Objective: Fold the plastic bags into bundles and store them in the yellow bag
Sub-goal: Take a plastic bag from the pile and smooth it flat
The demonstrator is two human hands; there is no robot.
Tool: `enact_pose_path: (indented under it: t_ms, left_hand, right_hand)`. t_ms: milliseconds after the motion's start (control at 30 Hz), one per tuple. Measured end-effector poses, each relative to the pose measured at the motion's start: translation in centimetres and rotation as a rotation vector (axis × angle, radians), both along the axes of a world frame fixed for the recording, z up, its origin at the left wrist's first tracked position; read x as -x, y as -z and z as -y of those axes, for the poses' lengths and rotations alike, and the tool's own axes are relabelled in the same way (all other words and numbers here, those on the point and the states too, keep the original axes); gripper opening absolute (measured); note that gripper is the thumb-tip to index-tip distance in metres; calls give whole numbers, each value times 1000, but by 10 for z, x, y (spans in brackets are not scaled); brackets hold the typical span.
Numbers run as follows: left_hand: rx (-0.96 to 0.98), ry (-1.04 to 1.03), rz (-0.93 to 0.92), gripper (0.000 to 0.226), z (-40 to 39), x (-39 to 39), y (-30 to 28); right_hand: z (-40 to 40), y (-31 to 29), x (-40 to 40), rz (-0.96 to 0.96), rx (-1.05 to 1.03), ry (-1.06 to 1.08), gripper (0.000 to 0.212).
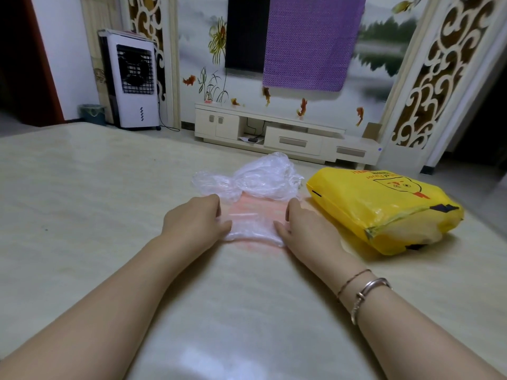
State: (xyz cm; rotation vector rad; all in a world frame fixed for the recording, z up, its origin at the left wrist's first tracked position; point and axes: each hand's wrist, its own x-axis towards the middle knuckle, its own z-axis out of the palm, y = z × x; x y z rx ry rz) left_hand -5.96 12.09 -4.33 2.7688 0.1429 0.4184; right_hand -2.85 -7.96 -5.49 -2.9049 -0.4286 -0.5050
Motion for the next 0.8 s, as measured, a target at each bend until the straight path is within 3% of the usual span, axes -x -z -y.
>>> enact_pose_path:
  t_ms: [133, 233, 300, 467, 567, 700, 800]
  left_hand:
    - [117, -8, -18, 35, -13, -2, 1]
    - [277, 32, -77, 42, -22, -7, 2]
    - [365, 72, -102, 43, -25, -9, -1]
    - [808, 325, -71, 58, -13, 1, -17]
    - [839, 471, -120, 69, -4, 8, -21]
    - [873, 579, -302, 57, 5, 16, -22]
    - [991, 586, -370, 41, 7, 19, -24]
  right_hand:
    - [2, -1, 0, 6, 41, 14, 35]
    - [6, -1, -2, -96, -90, -22, 22]
    - [9, -4, -2, -176, -257, -72, 27]
    - [20, -30, 9, -511, -938, -223, 39]
    - [28, -43, 13, -754, -1161, -356, 35]
    - [34, -50, 18, -939, -1193, -463, 25]
    - [36, -48, 14, -931, -1232, -365, 27]
